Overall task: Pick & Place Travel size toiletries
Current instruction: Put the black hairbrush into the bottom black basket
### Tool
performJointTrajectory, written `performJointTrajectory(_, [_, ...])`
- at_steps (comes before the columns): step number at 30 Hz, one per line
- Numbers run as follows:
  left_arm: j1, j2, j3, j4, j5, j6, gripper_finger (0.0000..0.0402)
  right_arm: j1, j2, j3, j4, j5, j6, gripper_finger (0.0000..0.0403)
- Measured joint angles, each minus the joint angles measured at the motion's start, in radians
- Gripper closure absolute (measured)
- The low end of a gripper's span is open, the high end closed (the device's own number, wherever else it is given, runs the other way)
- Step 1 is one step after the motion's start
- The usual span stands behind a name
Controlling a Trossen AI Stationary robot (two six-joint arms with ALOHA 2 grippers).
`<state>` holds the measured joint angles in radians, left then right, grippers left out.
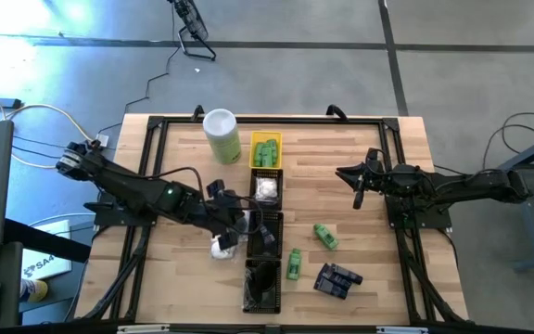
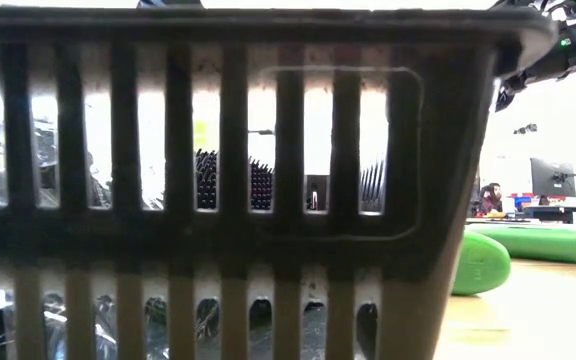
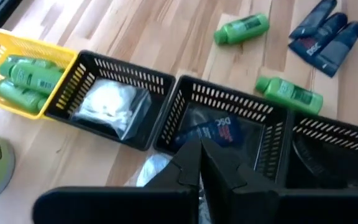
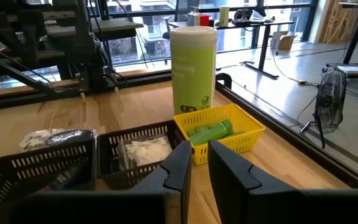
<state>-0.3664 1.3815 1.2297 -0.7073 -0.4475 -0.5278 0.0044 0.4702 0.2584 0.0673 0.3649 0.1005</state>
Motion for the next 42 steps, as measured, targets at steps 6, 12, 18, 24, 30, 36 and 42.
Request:
performJointTrajectory(6, [0.028,0.015,-0.001,-0.035,0.018,-0.026,0.0314,0.000,0.000,0.000,0.001,0.003,0.000,0.0357])
performJointTrajectory(12, [0.054,0.014,0.000,-0.036,0.021,-0.080,0.0215,0.000,0.000,0.000,0.000,0.003,0.000,0.0357])
performJointTrajectory(18, [0.053,0.014,0.000,-0.036,0.021,-0.079,0.0150,0.000,0.000,0.000,-0.003,0.003,-0.008,0.0357])
performJointTrajectory(24, [0.053,0.014,0.000,-0.036,0.007,-0.138,0.0138,0.000,0.000,0.000,-0.003,0.003,-0.019,0.0357])
performJointTrajectory(30, [0.053,0.014,0.000,-0.095,0.043,-0.219,0.0138,0.000,0.000,0.000,-0.003,0.000,-0.017,0.0357])
performJointTrajectory(36, [0.061,0.014,0.000,-0.300,0.074,-0.255,0.0138,0.000,0.000,0.000,-0.003,0.000,0.005,0.0357])
performJointTrajectory(42, [0.137,0.013,0.000,-0.433,0.083,-0.221,0.0143,0.000,0.000,0.000,-0.003,0.002,0.008,0.0357])
